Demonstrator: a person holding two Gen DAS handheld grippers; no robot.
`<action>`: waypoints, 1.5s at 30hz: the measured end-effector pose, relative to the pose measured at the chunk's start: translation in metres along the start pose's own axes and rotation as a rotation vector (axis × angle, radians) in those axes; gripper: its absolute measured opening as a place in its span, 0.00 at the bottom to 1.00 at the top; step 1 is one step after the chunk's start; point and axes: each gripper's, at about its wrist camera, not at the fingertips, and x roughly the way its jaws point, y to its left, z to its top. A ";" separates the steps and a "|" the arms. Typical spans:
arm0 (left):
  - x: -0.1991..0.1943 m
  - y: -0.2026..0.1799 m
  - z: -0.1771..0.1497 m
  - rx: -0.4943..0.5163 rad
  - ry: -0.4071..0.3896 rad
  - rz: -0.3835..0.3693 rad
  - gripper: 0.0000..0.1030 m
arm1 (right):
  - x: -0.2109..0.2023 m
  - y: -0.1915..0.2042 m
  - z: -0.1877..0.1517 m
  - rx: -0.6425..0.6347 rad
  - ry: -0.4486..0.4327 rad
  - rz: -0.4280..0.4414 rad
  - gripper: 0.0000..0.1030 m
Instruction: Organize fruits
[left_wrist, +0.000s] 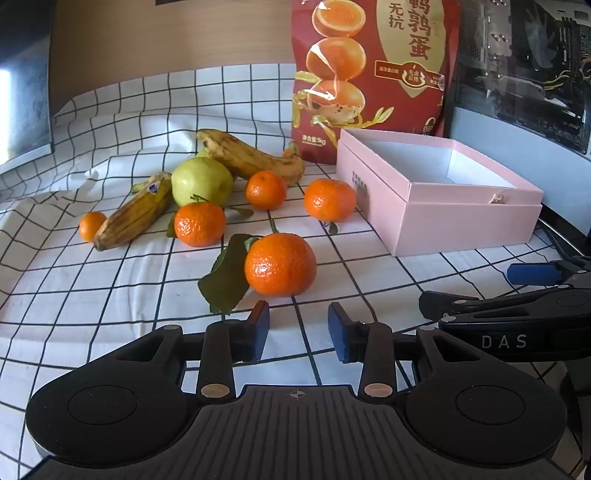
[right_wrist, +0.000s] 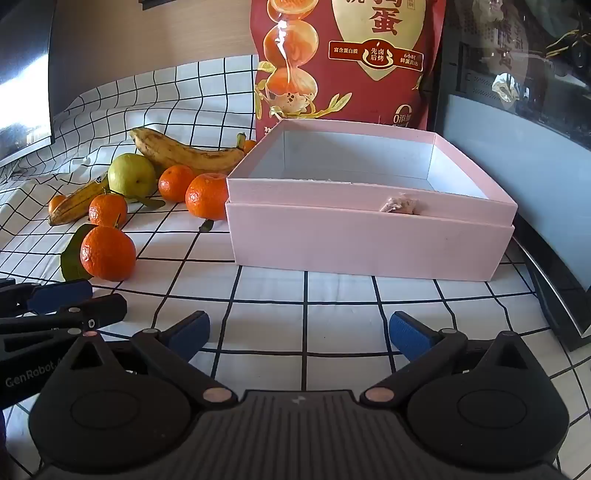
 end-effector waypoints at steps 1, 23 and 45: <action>0.000 0.000 0.000 0.000 0.000 0.000 0.39 | 0.000 0.000 0.000 0.001 0.000 0.000 1.00; 0.000 0.000 0.000 0.008 -0.002 0.006 0.39 | 0.001 0.000 0.000 -0.005 0.003 -0.005 1.00; 0.000 0.000 0.000 0.008 -0.004 0.006 0.39 | 0.001 0.000 0.000 -0.005 0.002 -0.005 1.00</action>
